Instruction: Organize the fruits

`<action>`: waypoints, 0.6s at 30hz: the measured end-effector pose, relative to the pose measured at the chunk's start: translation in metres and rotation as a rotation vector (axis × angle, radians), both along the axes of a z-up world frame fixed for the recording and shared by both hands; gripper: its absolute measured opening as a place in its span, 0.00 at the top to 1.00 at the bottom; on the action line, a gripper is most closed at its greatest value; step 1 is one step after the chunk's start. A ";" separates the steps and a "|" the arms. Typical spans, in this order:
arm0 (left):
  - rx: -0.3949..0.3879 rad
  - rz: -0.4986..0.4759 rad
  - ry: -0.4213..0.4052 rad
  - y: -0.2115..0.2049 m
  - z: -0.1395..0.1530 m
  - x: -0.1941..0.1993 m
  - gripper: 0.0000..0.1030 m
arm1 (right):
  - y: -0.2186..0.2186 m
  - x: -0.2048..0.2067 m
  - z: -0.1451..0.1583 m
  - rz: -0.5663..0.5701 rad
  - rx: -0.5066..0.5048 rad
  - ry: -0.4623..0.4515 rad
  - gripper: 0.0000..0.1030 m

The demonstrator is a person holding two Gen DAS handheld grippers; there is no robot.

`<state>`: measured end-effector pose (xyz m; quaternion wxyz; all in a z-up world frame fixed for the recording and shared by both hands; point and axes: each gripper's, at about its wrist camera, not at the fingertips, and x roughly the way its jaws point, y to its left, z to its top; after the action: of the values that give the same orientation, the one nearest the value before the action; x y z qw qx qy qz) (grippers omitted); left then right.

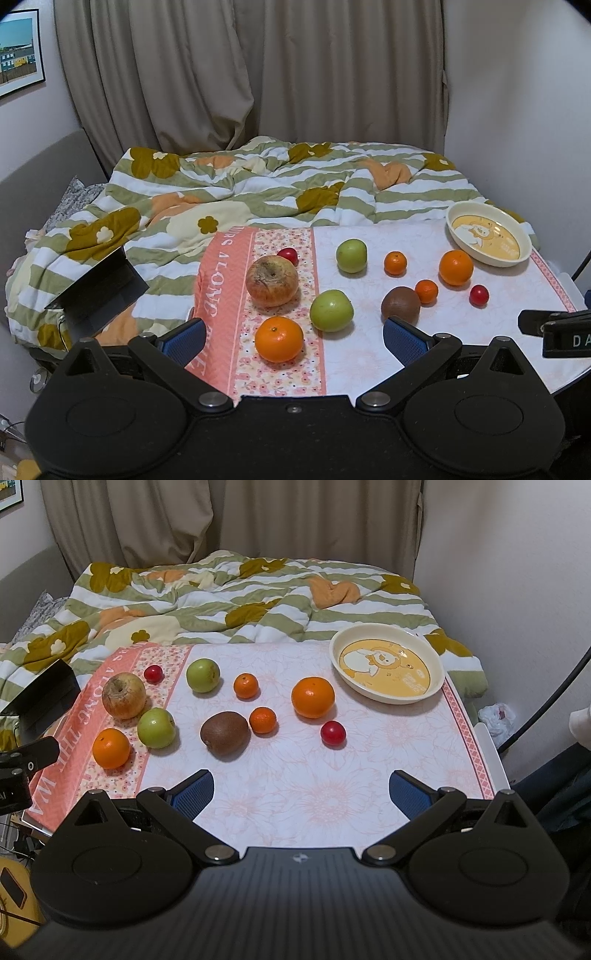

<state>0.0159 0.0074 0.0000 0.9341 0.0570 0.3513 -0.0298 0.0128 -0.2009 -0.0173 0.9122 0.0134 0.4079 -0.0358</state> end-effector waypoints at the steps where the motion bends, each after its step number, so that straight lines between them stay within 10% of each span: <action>1: 0.007 -0.002 0.005 0.001 -0.001 0.002 0.00 | 0.001 0.000 0.000 0.002 0.001 -0.001 0.00; 18: 0.098 -0.118 0.019 0.037 -0.069 0.054 0.00 | 0.049 0.031 -0.039 0.009 0.003 -0.011 0.00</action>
<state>0.0696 0.0445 -0.0694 0.9234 0.1231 0.3570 -0.0681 0.0438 -0.1515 -0.0565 0.9146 0.0133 0.4029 -0.0312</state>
